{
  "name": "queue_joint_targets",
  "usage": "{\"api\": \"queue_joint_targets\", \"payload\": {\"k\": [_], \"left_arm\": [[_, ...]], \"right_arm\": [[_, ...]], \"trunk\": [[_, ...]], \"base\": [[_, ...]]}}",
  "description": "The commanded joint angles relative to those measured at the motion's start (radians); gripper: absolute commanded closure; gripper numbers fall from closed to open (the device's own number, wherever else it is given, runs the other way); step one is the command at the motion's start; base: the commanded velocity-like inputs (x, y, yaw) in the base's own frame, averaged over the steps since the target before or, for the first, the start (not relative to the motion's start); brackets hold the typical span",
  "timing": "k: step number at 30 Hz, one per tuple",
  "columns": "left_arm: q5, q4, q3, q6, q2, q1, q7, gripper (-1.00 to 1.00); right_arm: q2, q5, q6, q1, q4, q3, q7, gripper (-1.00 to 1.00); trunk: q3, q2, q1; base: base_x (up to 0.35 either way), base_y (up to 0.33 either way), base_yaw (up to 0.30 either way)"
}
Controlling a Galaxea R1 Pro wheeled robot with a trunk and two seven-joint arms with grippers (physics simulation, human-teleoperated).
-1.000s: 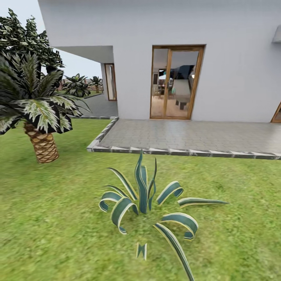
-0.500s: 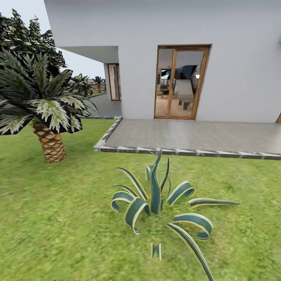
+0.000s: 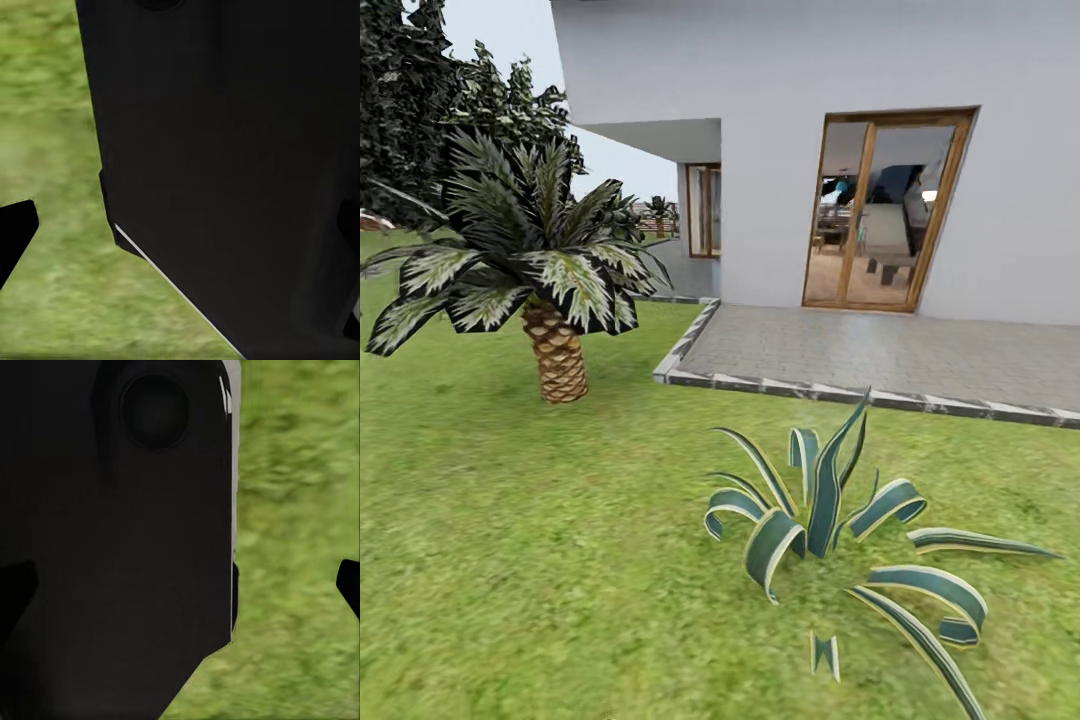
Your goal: Take the three Easter eggs out of the wicker basket on the lawn in the garden, then place them on the lawn next to a single tree (choose any tree) so that all three eggs are next to the same tree and none are left in the basket.
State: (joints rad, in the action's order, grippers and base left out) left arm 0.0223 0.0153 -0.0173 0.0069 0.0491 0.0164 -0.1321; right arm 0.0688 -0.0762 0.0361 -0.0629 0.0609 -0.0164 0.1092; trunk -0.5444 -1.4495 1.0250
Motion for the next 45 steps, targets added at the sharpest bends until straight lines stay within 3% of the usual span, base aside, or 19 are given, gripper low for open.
{"api": "queue_joint_targets", "payload": {"k": [1, 24, 45], "left_arm": [[0.002, 0.002, -0.001, 0.001, 0.000, 0.000, -0.003, -1.00], [0.000, 0.002, 0.002, 0.000, 0.000, 0.000, -0.002, -1.00], [-0.003, 0.002, 0.007, 0.001, 0.000, 0.000, -0.001, -1.00]], "right_arm": [[0.000, -0.008, 0.004, -0.002, 0.004, -0.002, 0.004, -1.00], [0.000, -0.008, 0.003, -0.002, 0.004, -0.003, 0.004, -1.00], [0.001, -0.007, 0.004, -0.002, 0.004, -0.002, 0.004, -1.00]], "trunk": [[-0.001, 0.000, 0.000], [-0.001, 0.000, 0.000], [-0.001, 0.000, 0.000]], "base": [[0.000, 0.338, 0.255], [0.000, 0.267, 0.256], [0.000, 0.015, 0.260]]}}
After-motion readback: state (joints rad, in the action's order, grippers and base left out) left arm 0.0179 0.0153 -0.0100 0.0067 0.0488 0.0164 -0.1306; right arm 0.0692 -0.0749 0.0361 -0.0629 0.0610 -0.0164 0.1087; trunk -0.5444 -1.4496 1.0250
